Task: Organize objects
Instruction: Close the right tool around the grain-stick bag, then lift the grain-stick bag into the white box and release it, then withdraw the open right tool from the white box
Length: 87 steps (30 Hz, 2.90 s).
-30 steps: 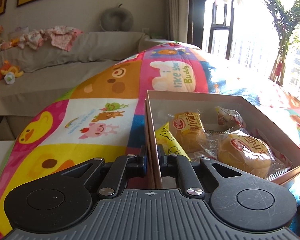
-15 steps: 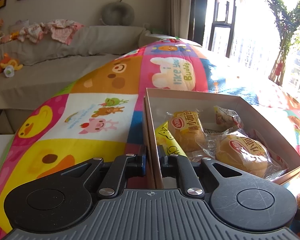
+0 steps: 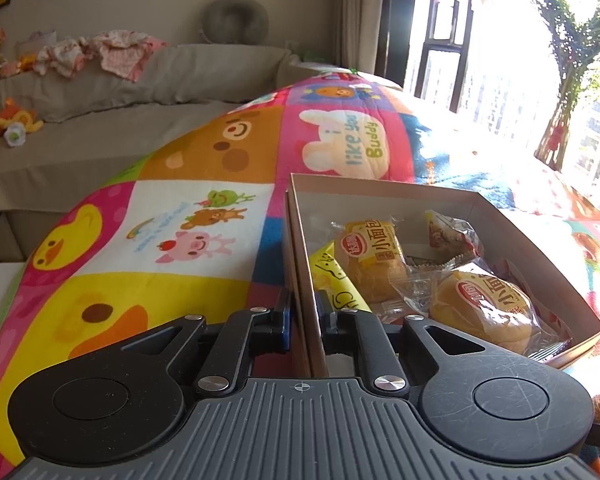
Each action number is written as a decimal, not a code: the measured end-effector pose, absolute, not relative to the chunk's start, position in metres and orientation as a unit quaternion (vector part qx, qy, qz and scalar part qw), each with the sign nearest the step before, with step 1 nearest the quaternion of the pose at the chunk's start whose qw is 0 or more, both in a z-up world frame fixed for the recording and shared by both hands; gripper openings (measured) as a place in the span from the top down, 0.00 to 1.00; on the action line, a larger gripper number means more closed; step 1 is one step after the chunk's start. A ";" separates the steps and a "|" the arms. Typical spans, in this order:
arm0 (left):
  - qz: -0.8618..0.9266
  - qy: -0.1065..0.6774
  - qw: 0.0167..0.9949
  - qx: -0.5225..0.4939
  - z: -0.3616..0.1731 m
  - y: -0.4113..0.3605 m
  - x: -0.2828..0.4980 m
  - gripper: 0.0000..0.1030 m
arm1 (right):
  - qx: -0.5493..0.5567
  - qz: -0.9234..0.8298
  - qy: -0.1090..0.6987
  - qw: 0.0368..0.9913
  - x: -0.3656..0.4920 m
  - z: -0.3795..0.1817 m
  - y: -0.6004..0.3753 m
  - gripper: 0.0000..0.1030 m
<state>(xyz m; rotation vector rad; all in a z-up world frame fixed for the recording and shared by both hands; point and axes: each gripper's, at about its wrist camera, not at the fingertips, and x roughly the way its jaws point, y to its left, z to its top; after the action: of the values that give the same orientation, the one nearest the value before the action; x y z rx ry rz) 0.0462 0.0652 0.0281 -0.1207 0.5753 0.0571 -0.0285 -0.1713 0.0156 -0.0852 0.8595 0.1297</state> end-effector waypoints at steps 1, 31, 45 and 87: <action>0.027 0.284 0.957 -0.061 0.028 0.066 0.046 0.86 | -0.039 0.063 0.416 0.906 -0.030 0.017 -0.171 0.71; 0.009 0.289 0.954 -0.085 0.028 0.073 0.040 0.82 | 0.082 0.208 0.390 0.893 0.102 0.123 -0.095 0.71; 0.003 0.290 0.952 -0.095 0.029 0.076 0.040 0.81 | 0.213 0.134 0.454 0.854 0.175 0.054 -0.110 0.69; -0.002 0.291 0.952 -0.094 0.029 0.071 0.038 0.82 | 0.005 0.119 0.424 0.898 0.160 0.050 -0.069 0.68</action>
<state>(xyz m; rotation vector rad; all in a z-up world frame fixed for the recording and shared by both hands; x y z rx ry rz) 0.0379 0.0707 0.0291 -0.1905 0.5913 -0.0034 0.1600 -0.0693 0.0496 0.0105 0.8783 0.2465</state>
